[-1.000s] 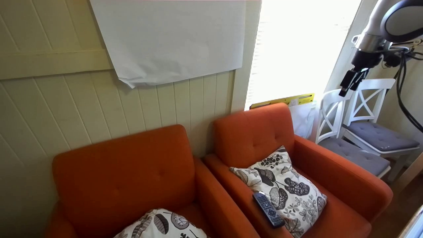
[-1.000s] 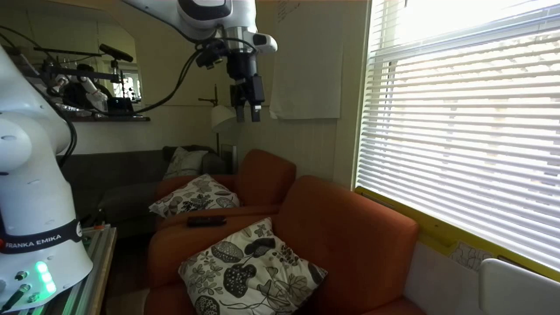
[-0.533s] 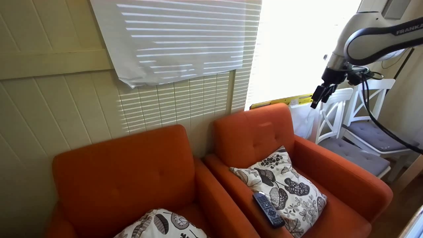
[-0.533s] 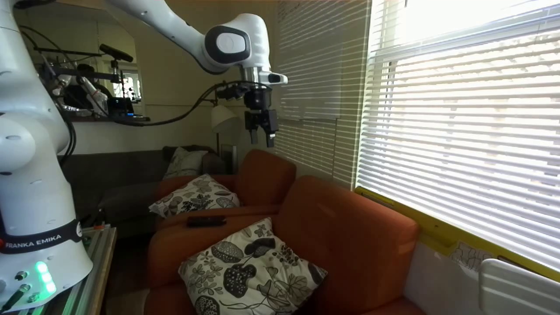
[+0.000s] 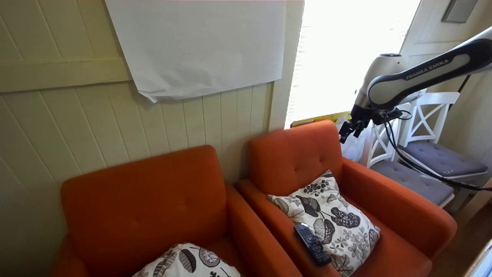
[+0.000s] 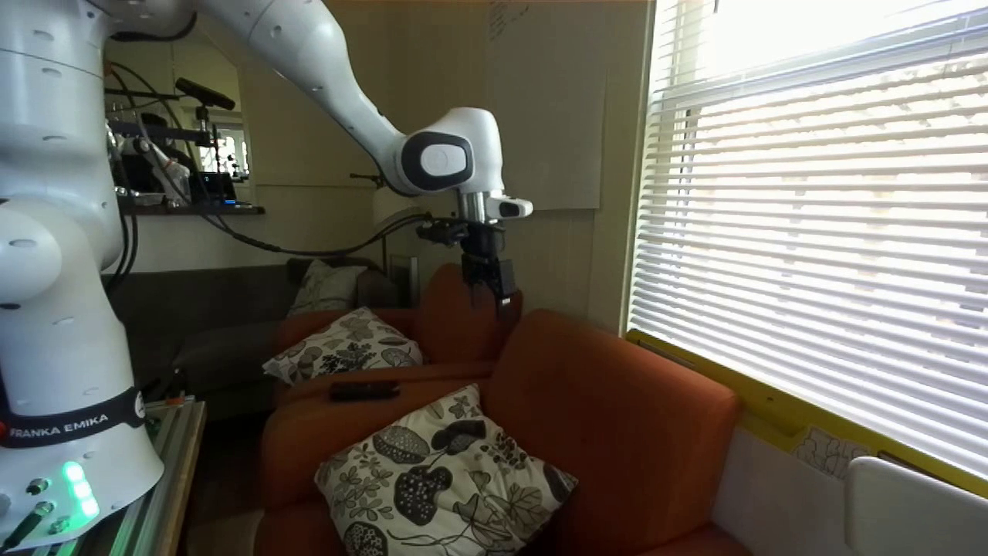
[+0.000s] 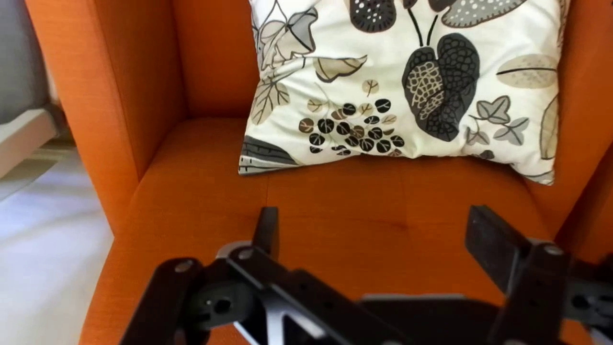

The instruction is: Put the pillow upright

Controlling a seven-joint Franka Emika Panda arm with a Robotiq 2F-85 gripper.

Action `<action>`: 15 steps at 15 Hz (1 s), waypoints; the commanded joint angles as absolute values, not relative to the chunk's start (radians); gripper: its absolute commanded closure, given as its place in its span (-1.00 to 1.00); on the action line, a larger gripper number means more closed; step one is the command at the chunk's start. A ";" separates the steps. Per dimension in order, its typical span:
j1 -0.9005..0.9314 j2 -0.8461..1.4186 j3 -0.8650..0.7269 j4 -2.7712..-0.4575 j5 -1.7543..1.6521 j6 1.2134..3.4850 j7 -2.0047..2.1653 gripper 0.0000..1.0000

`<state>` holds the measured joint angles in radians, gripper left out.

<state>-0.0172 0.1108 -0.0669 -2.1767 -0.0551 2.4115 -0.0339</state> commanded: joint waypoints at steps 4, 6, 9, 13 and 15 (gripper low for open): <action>-0.049 0.331 -0.070 -2.060 0.046 2.446 0.169 -1.00; -0.033 0.302 -0.084 -2.103 -0.003 2.473 0.168 -1.00; -0.038 0.327 -0.083 -2.081 0.016 2.469 0.168 -1.00; -0.026 0.445 -0.079 -1.972 0.051 2.444 0.261 -1.00; -0.034 0.531 -0.067 -1.899 0.101 2.438 0.302 -1.00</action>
<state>-0.0327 0.3842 -0.0783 -2.0372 0.0324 2.4664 0.2429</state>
